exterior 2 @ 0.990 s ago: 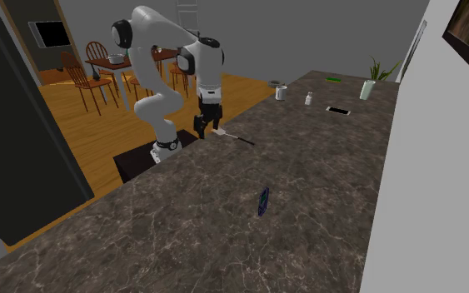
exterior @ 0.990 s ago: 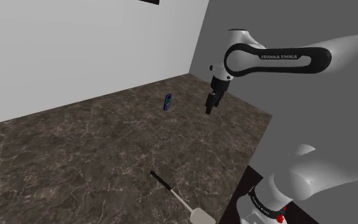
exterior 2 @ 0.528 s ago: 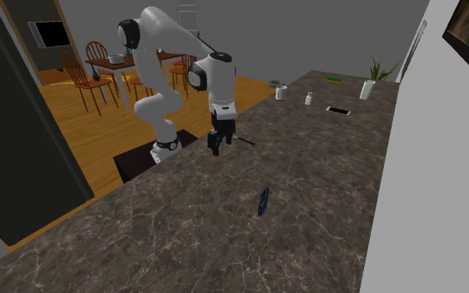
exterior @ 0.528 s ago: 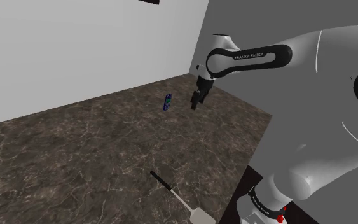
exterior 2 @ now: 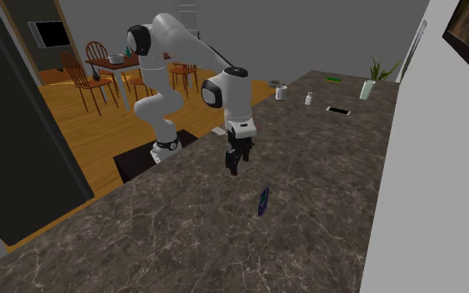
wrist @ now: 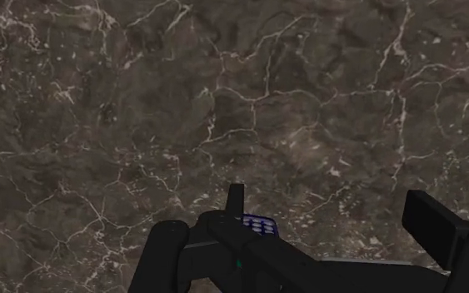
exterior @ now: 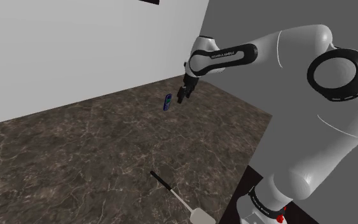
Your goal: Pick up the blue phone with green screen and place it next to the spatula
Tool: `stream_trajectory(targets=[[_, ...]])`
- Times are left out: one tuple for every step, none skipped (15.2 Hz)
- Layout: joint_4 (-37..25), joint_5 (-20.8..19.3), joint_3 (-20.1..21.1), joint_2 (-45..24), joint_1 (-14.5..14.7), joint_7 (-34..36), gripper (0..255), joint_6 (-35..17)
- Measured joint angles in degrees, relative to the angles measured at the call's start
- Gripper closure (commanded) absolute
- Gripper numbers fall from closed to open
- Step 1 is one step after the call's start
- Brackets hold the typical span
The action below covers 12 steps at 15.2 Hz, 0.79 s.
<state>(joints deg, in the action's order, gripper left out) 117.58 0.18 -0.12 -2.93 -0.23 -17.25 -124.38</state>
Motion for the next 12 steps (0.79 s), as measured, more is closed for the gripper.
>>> stream_trajectory(targets=[[-1.2, 0.2, -0.1, -1.9, -0.1, -0.4, 0, -1.2], [-2.7, 0.4, 0.0, -3.6, -0.1, -0.7, 0, -2.0], [-5.5, 0.6, 0.0, -6.1, -0.1, -1.0, 0, -2.1], [-7.8, 0.7, 0.0, -8.0, -0.2, -1.3, 0, -2.3], [-9.2, 0.9, 0.0, -9.5, -0.3, -1.7, 0, -3.0], [-11.2, 1.1, 0.1, -11.3, -0.4, -2.0, 0, -3.3], [-13.6, 1.3, 0.1, -13.4, -0.5, -2.3, 0, -3.6], [-16.4, 1.4, 0.2, -15.5, -0.5, -2.5, 0, -3.3], [-17.2, 1.6, 0.2, -16.5, -0.6, -2.7, 0, -3.8], [-17.8, 1.6, 0.2, -17.4, -0.6, -2.8, 0, -4.2], [-18.2, 1.7, 0.2, -18.1, -0.7, -2.9, 0, -4.6], [-18.3, 1.7, 0.2, -18.7, -0.7, -3.1, 0, -5.0]])
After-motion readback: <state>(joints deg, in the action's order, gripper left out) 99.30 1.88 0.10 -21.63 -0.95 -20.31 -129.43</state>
